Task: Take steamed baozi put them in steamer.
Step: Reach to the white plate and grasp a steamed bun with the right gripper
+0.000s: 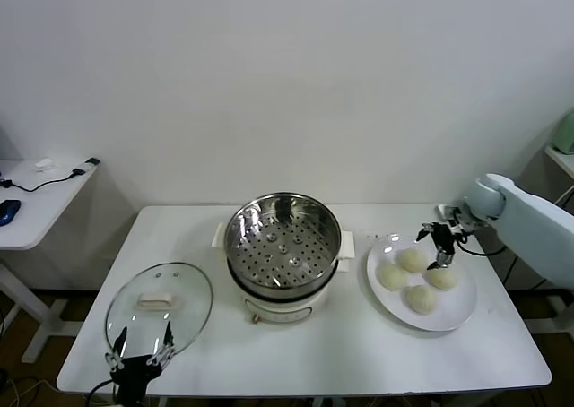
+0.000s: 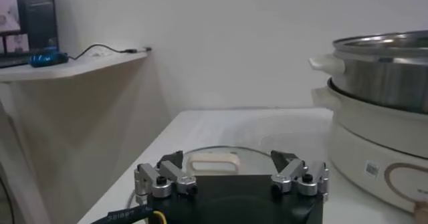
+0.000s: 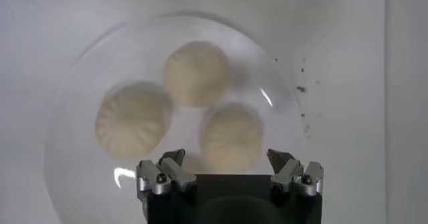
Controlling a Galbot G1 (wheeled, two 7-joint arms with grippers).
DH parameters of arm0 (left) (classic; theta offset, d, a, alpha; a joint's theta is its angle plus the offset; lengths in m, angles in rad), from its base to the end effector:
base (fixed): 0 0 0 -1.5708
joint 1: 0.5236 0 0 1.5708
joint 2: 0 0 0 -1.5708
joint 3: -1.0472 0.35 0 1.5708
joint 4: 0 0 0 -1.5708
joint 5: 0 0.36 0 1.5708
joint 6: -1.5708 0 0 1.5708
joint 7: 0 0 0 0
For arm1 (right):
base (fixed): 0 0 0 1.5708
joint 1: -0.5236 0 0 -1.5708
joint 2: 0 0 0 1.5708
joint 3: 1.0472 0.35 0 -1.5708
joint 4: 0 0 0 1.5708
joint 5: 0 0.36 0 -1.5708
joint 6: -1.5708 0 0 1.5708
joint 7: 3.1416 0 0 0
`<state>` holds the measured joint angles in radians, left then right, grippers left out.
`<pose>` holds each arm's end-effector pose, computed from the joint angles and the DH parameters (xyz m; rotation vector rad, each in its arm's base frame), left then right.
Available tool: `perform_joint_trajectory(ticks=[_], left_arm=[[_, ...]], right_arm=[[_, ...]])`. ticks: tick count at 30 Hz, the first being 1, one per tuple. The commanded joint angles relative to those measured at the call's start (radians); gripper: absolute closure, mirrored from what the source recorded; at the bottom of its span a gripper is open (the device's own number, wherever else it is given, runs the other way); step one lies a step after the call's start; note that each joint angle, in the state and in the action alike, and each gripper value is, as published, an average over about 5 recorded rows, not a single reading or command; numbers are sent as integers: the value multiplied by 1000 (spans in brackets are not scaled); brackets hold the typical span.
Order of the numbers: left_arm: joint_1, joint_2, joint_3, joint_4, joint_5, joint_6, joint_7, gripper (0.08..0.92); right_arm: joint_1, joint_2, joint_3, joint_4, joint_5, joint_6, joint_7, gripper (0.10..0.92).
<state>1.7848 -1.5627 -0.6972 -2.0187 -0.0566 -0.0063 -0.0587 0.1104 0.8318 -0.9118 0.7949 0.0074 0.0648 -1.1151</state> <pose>0.1063 0.0576 -0.3582 0.2967 -2.8491 -0.0814 0.5786 -0.2174 -0.2158 1.2964 -1.3879 1.2917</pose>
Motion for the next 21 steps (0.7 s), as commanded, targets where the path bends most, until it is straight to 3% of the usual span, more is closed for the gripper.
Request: perform_joint_trajectory(ticks=[1, 15, 21], left_arm=[[-2, -2, 0, 11, 9, -4, 1, 177], [-14, -1, 0, 21, 12, -11, -1, 177], [-13, -1, -6, 18, 16, -10, -4, 177]], right_arm=[[-7, 138, -20, -196, -30, -7, -5, 203], [-14, 196, -12, -261, -59, -8, 13, 210], [-9, 186, -23, -243, -59, -11, 4, 313]])
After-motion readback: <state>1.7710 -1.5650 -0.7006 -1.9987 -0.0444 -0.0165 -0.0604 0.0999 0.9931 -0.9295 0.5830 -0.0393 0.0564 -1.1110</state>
